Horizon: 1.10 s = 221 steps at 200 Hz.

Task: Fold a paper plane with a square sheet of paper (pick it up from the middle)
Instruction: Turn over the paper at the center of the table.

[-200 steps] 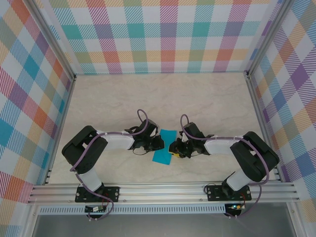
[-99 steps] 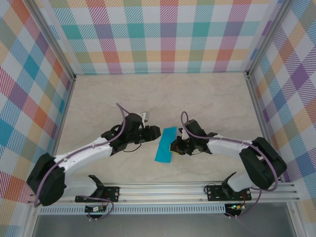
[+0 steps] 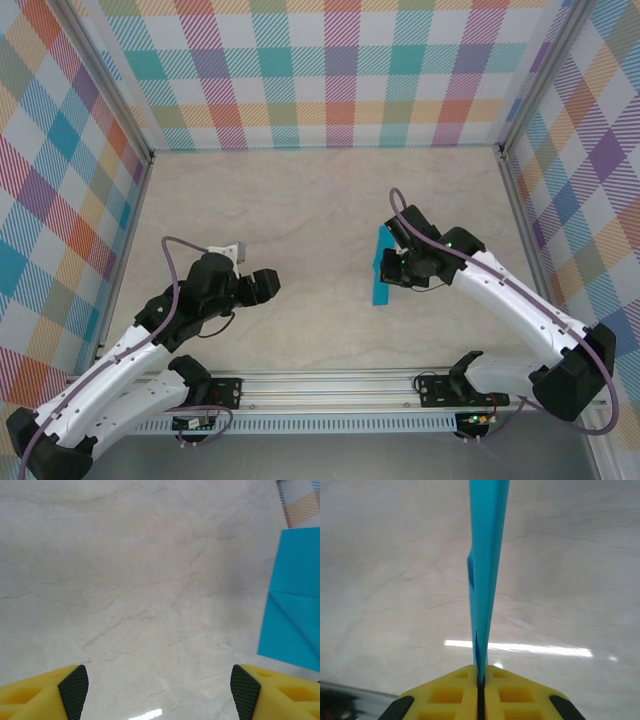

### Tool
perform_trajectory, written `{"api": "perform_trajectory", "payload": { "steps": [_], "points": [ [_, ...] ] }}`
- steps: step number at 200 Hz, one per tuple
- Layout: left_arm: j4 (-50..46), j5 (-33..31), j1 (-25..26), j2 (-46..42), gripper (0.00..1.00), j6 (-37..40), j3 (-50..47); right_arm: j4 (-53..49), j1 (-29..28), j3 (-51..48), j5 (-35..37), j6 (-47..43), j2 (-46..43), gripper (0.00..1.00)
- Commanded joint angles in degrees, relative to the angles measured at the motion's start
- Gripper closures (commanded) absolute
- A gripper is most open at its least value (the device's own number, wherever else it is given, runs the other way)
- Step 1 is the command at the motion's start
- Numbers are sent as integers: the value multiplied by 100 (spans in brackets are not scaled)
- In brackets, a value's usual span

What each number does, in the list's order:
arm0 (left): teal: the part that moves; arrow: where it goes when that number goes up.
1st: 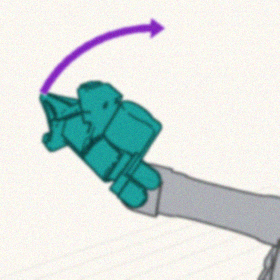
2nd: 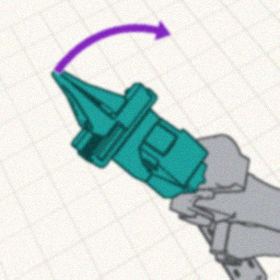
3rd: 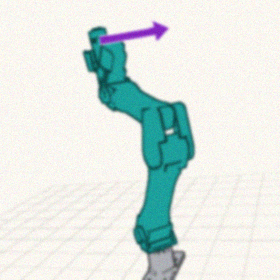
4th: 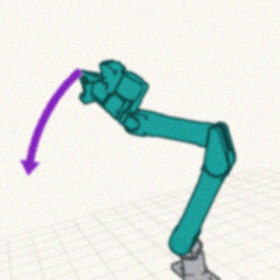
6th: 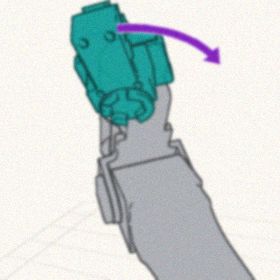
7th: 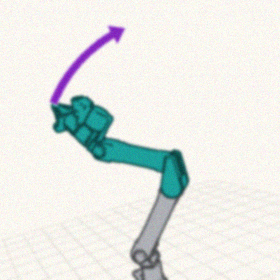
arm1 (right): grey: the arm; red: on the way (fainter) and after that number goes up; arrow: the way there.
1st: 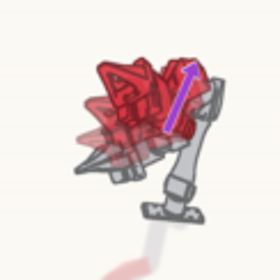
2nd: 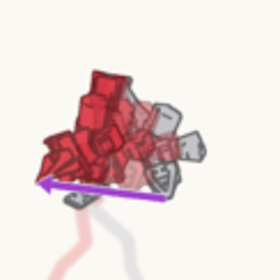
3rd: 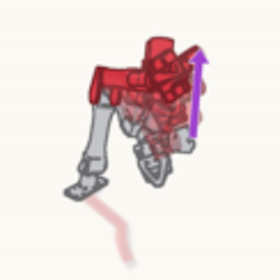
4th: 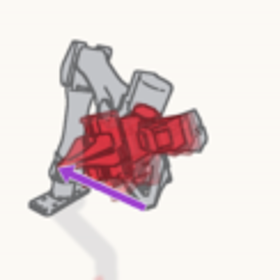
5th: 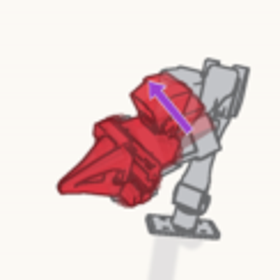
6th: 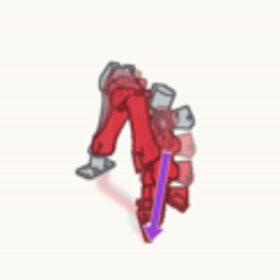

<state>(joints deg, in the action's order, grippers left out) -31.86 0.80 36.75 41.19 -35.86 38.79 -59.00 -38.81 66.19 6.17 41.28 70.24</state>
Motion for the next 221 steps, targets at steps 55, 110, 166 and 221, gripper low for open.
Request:
{"api": "perform_trajectory", "payload": {
  "steps": [55, 110, 166, 221],
  "points": [
    [-839, 178, -247, -790, 14, -6, -206, -1591, -1074, 1178, 1256, 340, 2251, 86],
    [-792, 88, -266, -1046, 14, -417, -4, -383, -1514, 2017, 372, 598, 3812, 74],
    [180, 641, -261, -1460, 10, -1042, -783, 2641, -1673, 498, -647, 826, 2553, 59],
    [1362, 1012, -256, -1297, 35, -1669, -1552, 4025, -1306, -1773, -68, 1560, 591, 69]
  ]
}}
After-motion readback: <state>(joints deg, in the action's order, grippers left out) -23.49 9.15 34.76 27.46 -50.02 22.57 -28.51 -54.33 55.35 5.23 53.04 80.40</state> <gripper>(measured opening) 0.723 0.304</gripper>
